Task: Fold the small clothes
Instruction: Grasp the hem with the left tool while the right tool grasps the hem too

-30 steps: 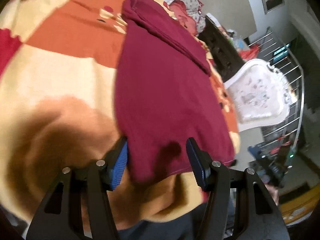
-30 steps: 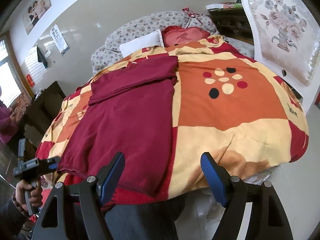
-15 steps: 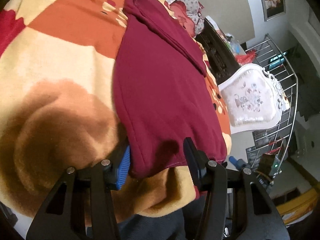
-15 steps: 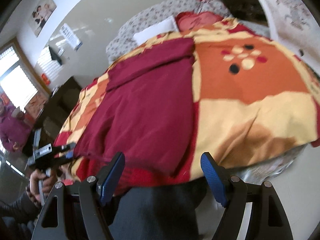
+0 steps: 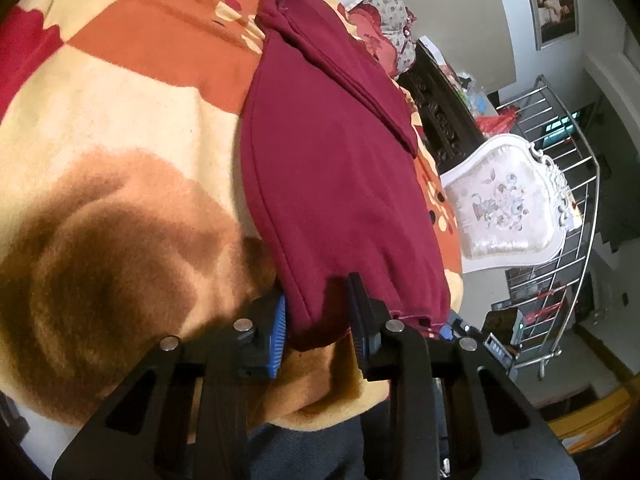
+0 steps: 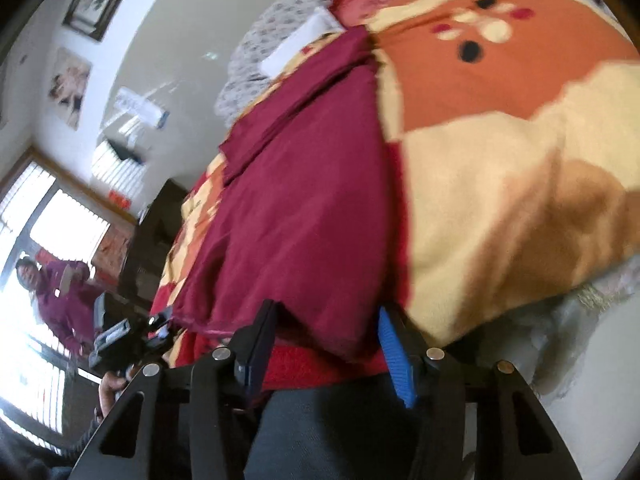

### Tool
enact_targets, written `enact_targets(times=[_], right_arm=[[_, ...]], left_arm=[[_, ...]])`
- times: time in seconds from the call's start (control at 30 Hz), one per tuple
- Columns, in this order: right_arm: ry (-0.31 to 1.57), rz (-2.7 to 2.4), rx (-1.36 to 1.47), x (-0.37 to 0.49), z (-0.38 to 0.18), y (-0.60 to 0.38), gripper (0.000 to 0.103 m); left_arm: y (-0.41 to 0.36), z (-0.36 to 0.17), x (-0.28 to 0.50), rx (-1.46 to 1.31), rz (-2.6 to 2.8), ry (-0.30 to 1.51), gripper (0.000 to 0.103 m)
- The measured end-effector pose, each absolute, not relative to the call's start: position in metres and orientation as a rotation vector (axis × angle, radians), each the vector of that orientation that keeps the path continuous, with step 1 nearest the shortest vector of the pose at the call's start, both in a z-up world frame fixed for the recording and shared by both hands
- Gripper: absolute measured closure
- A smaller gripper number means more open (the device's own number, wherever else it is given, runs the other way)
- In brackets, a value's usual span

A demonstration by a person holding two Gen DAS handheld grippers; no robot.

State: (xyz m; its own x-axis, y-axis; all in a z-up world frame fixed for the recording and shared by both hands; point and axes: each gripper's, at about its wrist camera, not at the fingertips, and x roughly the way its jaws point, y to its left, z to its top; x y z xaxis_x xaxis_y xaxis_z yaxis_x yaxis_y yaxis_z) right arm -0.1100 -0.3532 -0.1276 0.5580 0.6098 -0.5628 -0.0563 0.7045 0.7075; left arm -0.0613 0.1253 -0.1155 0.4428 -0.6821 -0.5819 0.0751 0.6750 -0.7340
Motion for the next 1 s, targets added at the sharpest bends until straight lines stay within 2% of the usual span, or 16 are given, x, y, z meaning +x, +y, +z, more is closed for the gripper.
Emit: enact_targets(times=[0.1, 0.17, 0.23, 0.27, 0.3, 0.33, 0.67, 1.0], right_arm=[[0.864, 0.515, 0.775, -0.110, -0.127, -0.355, 0.053], [0.846, 0.587, 0.748, -0.111, -0.119, -0.346, 0.057], [0.835, 0.590, 0.699, -0.112, -0.111, -0.342, 0.075], [0.833, 0.578, 0.702, -0.112, -0.111, -0.344, 0.079], [0.825, 0.572, 0.699, -0.113, -0.108, -0.346, 0.090], [0.819, 0.574, 0.685, -0.114, -0.104, -0.347, 0.092], [0.705, 0.567, 0.536, -0.100, -0.037, -0.356, 0.093], [0.675, 0.488, 0.503, 0.007, -0.010, -0.346, 0.093]], left_arm=[[0.126, -0.118, -0.056, -0.704, -0.520, 1.020, 0.076], [0.127, -0.118, -0.054, -0.707, -0.510, 1.020, 0.077], [0.126, -0.116, -0.054, -0.710, -0.513, 1.008, 0.076], [0.125, -0.114, -0.056, -0.704, -0.513, 1.000, 0.076], [0.125, -0.112, -0.058, -0.697, -0.506, 0.989, 0.088], [0.125, -0.110, -0.059, -0.684, -0.498, 0.982, 0.095], [0.128, -0.069, -0.058, -0.686, -0.506, 0.844, 0.095], [0.137, -0.036, 0.040, -0.801, -0.409, 0.772, 0.095]])
